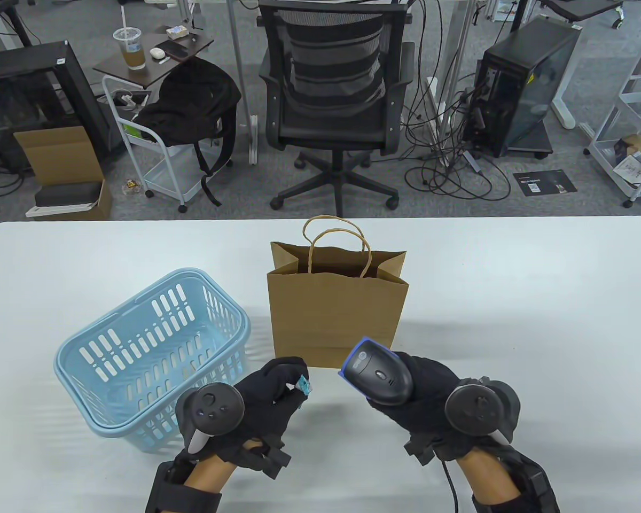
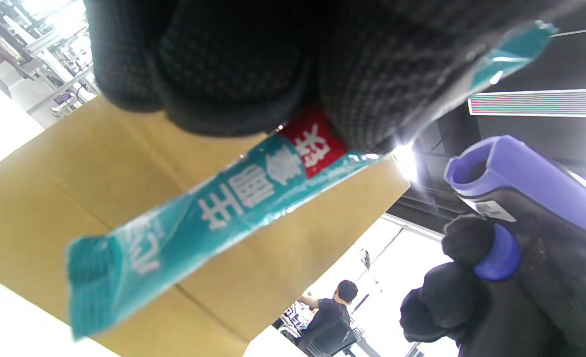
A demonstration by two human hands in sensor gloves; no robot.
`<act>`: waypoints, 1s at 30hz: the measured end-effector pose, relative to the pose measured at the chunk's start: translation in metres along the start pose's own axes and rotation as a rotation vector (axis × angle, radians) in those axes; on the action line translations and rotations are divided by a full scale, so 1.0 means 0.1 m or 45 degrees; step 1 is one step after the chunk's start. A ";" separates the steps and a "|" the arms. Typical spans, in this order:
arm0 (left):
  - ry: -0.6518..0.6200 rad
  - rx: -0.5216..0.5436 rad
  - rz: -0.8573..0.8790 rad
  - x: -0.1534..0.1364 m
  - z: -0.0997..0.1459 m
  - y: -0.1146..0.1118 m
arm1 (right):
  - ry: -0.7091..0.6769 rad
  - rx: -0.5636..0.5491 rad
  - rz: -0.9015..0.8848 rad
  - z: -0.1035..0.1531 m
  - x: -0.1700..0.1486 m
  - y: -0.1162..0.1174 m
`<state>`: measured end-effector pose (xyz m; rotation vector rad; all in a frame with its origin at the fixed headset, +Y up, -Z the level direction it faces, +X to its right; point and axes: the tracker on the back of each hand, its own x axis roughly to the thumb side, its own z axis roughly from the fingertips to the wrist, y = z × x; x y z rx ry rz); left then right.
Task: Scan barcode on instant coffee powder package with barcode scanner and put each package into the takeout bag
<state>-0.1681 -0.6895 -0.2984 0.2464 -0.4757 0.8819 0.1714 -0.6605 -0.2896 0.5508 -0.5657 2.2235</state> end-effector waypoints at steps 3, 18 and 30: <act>0.011 0.004 0.011 -0.01 0.00 0.00 | 0.072 -0.122 -0.038 0.00 -0.10 -0.18; -0.050 0.000 0.019 0.06 0.00 0.02 | 0.506 -0.228 0.073 0.09 -0.90 -0.44; -0.064 0.338 0.172 0.58 -0.18 0.65 | 0.534 -0.218 0.060 0.10 -0.96 -0.42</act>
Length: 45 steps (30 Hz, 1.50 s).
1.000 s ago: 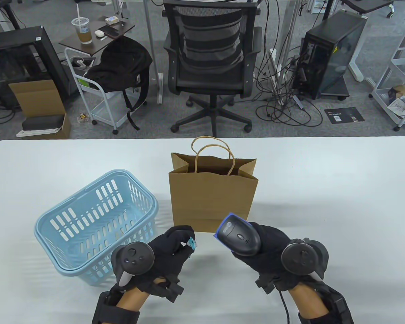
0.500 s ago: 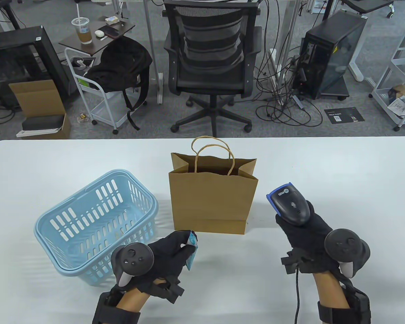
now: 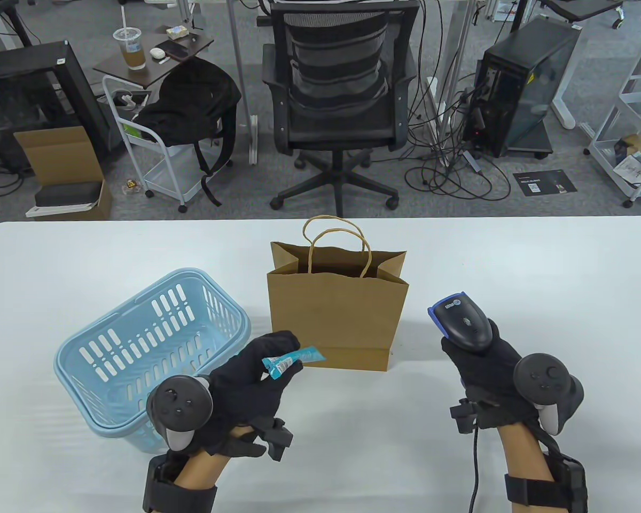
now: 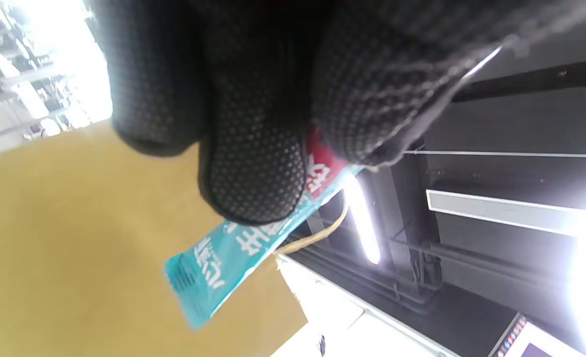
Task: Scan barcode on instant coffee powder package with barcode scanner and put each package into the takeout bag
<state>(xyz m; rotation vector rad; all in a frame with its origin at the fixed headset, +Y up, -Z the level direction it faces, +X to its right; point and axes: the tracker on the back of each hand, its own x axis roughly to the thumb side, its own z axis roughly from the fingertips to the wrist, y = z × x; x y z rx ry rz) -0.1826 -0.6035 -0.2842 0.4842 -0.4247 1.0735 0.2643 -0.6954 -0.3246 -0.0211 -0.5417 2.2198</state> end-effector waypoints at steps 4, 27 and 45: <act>-0.066 0.173 -0.168 0.19 -0.22 0.25 | -0.017 0.004 -0.003 0.00 0.00 0.00; 0.178 0.281 -0.241 0.05 -0.99 0.24 | -0.050 -0.009 -0.003 0.00 0.01 0.00; 0.194 0.214 -0.593 -0.08 -0.98 -0.05 | -0.057 0.010 0.015 0.00 0.02 0.00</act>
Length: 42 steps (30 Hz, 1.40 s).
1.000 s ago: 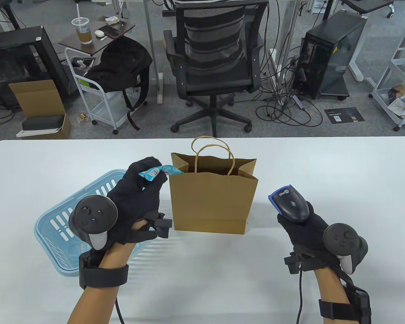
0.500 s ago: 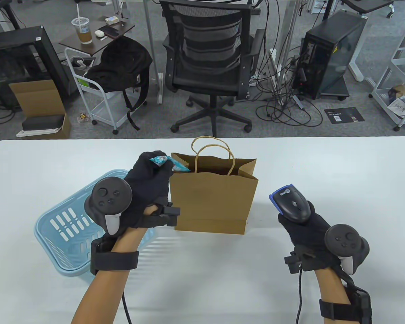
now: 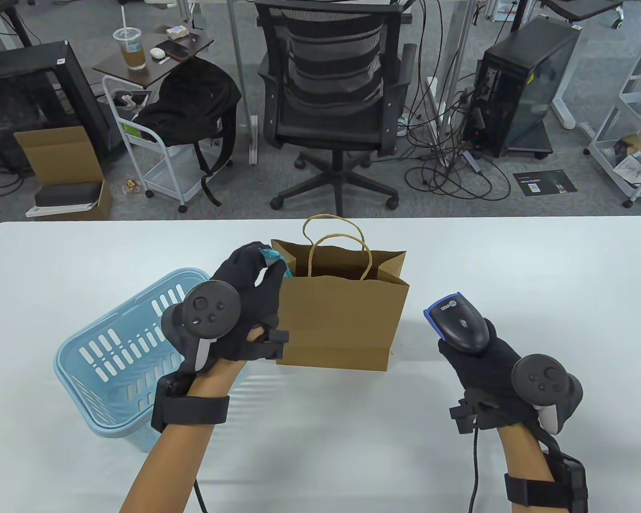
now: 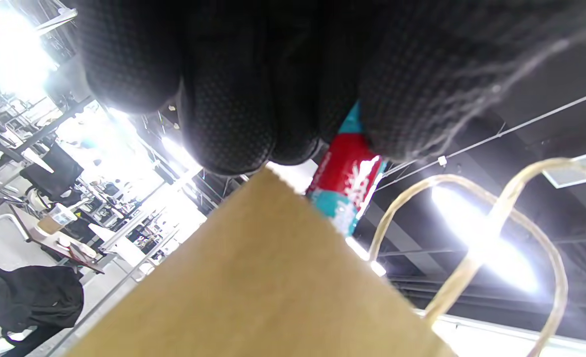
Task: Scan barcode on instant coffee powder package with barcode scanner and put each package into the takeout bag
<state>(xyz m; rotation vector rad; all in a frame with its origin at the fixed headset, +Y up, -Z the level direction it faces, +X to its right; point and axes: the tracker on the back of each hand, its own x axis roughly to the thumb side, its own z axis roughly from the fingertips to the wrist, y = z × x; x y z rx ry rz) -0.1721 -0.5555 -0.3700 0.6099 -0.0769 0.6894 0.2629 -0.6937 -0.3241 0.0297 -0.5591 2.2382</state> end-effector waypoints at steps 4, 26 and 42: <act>0.004 -0.015 -0.030 -0.02 0.00 -0.05 | 0.001 -0.004 -0.003 0.00 0.00 0.00; -0.320 -0.017 -0.233 0.19 0.62 0.20 | 0.035 -0.119 0.028 0.04 0.10 -0.04; -0.492 -0.383 -0.471 -0.24 1.48 -0.59 | 0.298 0.214 0.419 0.10 0.45 0.07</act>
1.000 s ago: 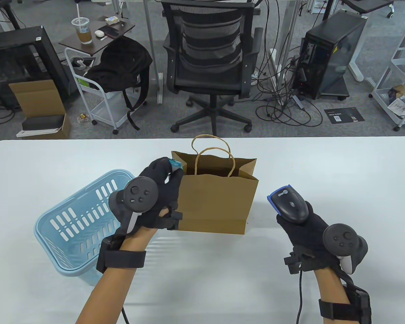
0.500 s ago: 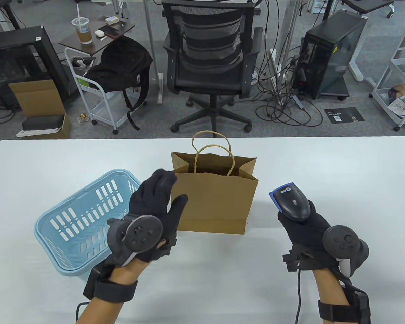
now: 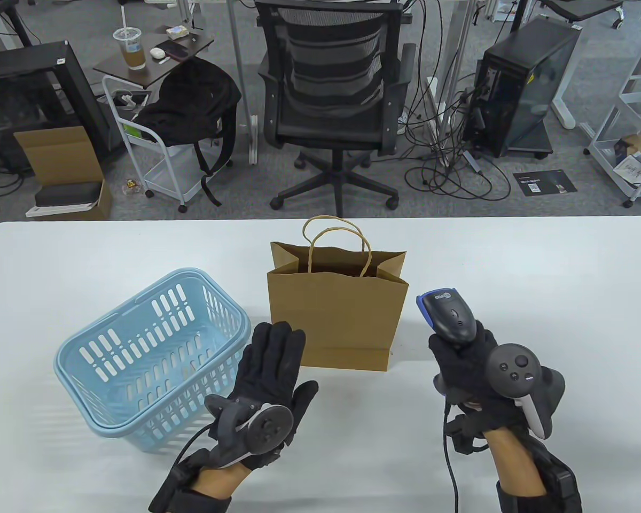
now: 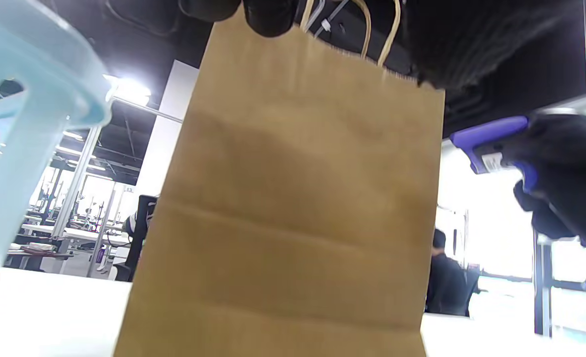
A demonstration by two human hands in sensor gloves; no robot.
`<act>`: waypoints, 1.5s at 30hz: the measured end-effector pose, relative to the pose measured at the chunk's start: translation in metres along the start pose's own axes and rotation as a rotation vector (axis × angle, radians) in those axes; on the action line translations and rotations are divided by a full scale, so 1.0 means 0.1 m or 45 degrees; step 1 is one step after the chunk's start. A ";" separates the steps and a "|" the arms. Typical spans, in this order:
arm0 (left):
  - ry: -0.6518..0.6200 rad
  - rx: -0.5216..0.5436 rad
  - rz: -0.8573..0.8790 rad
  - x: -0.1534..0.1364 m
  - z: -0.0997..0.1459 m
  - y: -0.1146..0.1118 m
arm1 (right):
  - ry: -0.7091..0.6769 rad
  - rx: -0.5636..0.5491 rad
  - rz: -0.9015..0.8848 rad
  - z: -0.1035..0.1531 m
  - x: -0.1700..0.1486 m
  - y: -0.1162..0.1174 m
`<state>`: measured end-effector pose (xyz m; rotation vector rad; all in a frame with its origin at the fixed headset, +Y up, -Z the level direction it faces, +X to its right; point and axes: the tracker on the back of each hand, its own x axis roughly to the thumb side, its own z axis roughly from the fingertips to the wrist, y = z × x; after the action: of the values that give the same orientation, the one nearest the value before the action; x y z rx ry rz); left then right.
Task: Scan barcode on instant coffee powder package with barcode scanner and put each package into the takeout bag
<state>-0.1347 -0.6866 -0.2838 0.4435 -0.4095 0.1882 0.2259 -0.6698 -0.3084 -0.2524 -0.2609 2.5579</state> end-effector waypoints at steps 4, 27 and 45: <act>-0.004 -0.070 0.006 -0.02 0.05 -0.13 | 0.102 0.021 0.025 0.03 0.05 0.13; 0.041 -0.232 0.062 -0.15 0.03 -0.24 | 0.252 0.457 0.466 -0.05 -0.03 0.72; 0.043 -0.240 0.096 -0.18 0.01 -0.22 | 0.185 0.206 0.201 -0.20 -0.24 0.20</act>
<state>-0.1457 -0.7080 -0.2989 0.2397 -0.4069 0.2275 0.2404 -0.6964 -0.3289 -0.4095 0.0224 2.6821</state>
